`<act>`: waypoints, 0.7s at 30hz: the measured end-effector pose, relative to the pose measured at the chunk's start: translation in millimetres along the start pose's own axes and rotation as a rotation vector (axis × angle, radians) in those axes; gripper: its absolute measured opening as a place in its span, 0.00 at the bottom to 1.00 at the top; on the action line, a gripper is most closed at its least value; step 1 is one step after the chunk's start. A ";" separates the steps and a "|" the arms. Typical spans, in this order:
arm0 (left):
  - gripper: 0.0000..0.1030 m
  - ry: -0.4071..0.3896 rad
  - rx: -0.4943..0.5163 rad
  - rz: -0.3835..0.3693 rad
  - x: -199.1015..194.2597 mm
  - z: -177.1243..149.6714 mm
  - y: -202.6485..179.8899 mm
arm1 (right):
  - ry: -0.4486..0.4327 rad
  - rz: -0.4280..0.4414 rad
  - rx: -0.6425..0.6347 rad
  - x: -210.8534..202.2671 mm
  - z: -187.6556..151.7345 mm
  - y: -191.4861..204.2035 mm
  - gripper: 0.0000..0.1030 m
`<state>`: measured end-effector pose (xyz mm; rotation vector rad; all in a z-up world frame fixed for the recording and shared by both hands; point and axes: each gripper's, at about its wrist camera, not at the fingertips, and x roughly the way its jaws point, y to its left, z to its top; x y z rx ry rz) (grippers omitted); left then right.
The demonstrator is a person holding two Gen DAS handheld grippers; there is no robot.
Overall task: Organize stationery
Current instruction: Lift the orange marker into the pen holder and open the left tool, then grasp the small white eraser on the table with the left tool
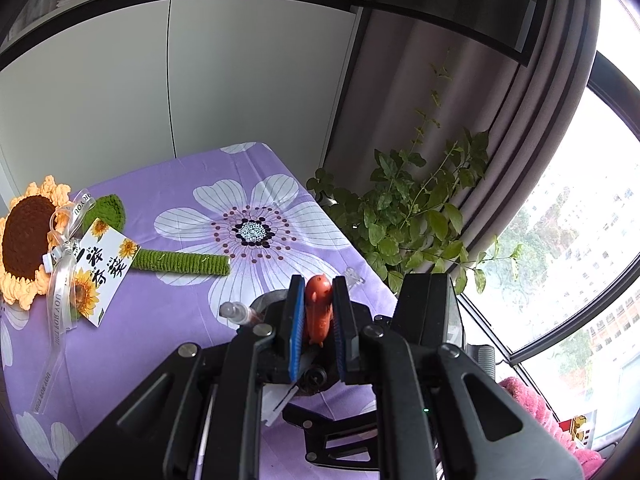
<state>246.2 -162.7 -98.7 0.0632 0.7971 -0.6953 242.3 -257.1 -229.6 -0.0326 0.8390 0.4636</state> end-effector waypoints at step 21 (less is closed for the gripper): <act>0.36 -0.102 -0.058 0.098 -50.6 -1.1 38.6 | 0.000 0.000 0.001 0.5 0.0 2.3 0.72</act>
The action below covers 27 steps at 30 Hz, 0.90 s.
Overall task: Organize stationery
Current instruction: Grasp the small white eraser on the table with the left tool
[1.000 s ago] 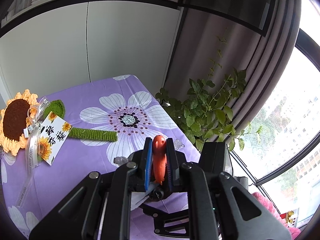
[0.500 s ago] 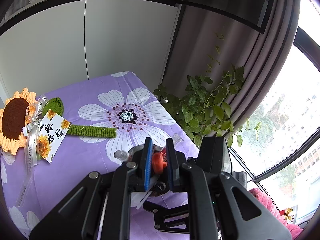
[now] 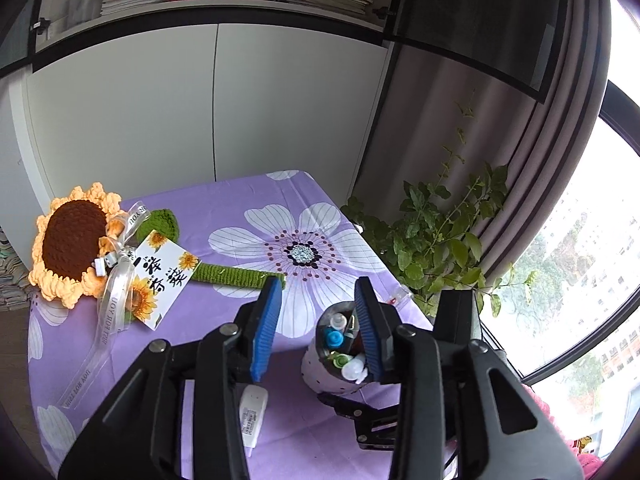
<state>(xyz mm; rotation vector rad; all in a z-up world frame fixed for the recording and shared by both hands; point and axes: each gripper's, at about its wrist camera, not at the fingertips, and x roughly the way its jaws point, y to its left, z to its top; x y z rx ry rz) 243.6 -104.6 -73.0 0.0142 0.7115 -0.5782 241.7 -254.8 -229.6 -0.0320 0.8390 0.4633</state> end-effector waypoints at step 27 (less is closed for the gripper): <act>0.34 0.407 -0.003 0.202 20.9 -132.2 76.6 | 0.000 0.000 0.001 -0.2 -0.2 0.3 0.72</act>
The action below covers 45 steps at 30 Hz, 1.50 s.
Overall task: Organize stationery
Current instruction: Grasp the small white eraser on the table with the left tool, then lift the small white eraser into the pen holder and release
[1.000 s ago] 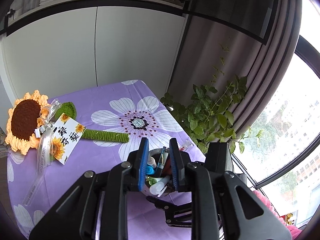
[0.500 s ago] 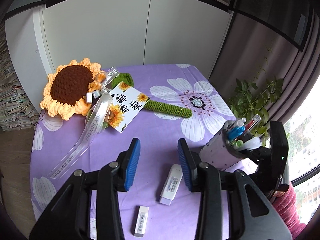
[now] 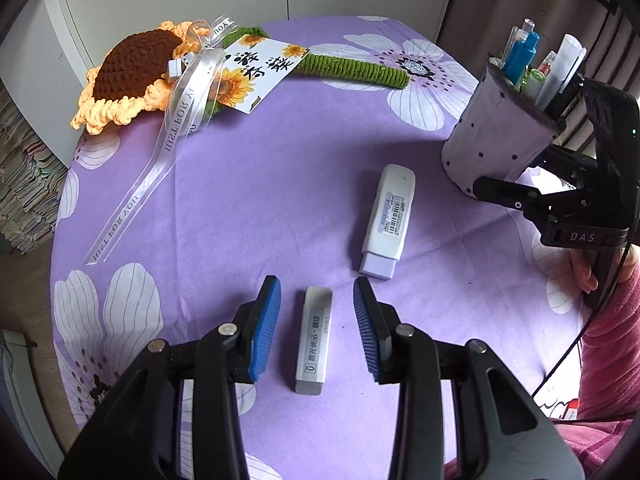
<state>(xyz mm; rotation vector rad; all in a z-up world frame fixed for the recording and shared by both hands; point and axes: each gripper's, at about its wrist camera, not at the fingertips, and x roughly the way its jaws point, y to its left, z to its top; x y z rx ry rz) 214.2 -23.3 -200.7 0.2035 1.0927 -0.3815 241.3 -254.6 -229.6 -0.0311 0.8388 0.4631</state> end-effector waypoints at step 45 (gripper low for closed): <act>0.13 -0.269 0.122 -0.152 -103.3 39.5 -41.0 | -0.001 0.005 0.003 -0.3 -1.1 0.6 0.72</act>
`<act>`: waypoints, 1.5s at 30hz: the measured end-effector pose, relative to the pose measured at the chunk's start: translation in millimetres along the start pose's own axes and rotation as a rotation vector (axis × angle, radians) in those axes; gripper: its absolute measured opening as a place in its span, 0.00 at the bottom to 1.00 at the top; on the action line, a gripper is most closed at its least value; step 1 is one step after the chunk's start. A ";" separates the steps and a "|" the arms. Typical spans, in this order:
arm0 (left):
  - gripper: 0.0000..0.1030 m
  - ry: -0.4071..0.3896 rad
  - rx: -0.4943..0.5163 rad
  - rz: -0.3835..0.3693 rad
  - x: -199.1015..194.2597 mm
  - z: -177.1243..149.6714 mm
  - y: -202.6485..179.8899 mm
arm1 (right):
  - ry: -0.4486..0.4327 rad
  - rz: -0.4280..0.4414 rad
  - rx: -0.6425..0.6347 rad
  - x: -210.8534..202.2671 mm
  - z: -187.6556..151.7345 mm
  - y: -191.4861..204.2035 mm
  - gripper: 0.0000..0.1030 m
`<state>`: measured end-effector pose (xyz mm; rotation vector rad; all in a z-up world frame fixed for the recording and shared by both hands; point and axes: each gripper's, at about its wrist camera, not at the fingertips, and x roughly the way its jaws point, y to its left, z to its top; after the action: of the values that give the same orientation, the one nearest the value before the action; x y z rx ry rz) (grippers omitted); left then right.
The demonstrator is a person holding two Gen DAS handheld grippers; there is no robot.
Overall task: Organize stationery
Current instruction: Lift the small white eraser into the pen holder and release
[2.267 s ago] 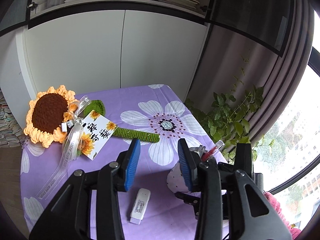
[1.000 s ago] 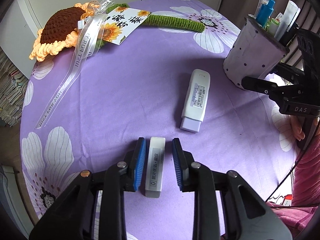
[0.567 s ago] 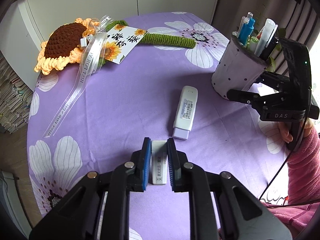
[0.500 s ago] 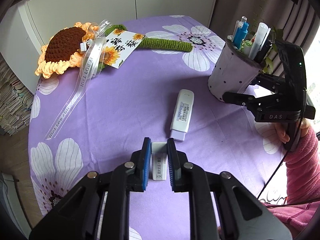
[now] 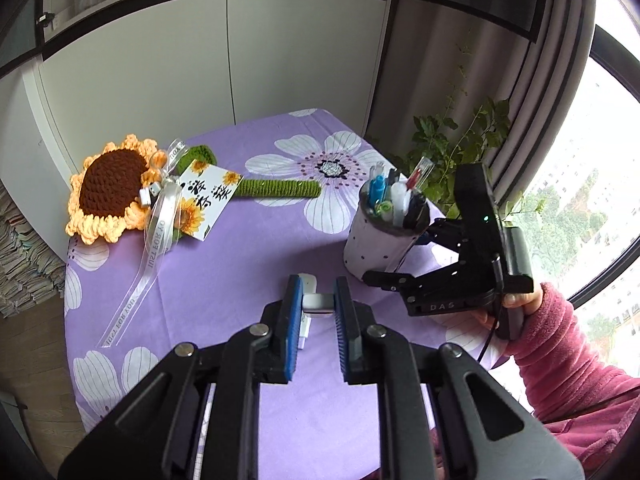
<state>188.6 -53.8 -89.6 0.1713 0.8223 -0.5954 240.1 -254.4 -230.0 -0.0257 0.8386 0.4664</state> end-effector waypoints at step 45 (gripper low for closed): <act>0.14 0.051 0.050 -0.092 54.7 81.2 -41.5 | -0.004 0.010 0.009 0.7 0.7 -4.2 0.72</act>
<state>246.1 -141.3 -71.2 0.1961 0.8685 -0.7012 242.7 -257.8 -230.7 -0.0121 0.8376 0.4718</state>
